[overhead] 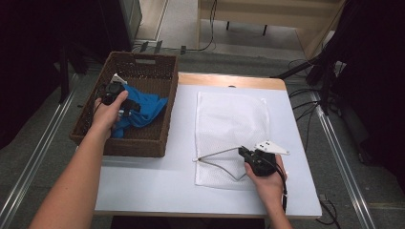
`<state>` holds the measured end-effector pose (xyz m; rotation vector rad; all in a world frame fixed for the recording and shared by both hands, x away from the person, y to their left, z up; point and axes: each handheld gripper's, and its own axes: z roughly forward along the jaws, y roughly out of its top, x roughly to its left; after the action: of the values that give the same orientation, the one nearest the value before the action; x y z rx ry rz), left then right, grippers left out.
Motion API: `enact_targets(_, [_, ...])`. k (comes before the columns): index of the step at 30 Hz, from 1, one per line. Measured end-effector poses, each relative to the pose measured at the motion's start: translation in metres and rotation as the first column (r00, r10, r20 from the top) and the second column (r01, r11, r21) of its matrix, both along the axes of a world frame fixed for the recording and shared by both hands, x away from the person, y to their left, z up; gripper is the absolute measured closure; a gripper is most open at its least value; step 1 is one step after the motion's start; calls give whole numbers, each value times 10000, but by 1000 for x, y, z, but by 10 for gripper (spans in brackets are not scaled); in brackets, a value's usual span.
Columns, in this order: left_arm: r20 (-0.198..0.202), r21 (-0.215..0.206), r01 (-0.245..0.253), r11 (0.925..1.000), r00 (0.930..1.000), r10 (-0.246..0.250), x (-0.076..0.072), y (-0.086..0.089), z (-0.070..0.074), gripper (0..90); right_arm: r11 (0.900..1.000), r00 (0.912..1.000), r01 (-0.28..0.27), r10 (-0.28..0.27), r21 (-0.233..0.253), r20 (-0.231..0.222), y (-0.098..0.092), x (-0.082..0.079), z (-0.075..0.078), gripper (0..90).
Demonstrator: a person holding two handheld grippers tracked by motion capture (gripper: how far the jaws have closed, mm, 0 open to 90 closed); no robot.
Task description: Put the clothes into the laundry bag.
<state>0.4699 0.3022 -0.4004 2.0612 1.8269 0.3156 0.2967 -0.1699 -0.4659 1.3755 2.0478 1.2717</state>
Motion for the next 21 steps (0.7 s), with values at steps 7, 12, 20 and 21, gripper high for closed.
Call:
enact_targets(7, [-775, 357, -63, 9993, 9970, 91, 3, -2, -12, 139, 10000, 10000, -4, 4, -44, -32, 1, 0, 0, 894])
enact_targets(12, [-1249, 929, -32, 9957, 9921, 148, 4, -5, -19, 144, 10000, 10000, -29, 28, -58, -29, 1, 0, -1, 894])
enact_targets(20, [-1538, 1997, 494, 9786, 9879, -185, 4, -14, -18, 483, 10000, 10000, -22, 22, -18, -41, 0, 0, -1, 894])
enact_targets(21, [-1539, 2056, 553, 9771, 9878, -235, 4, -15, -17, 527, 10000, 10000, -20, 20, -17, -48, 0, 0, -1, 894])
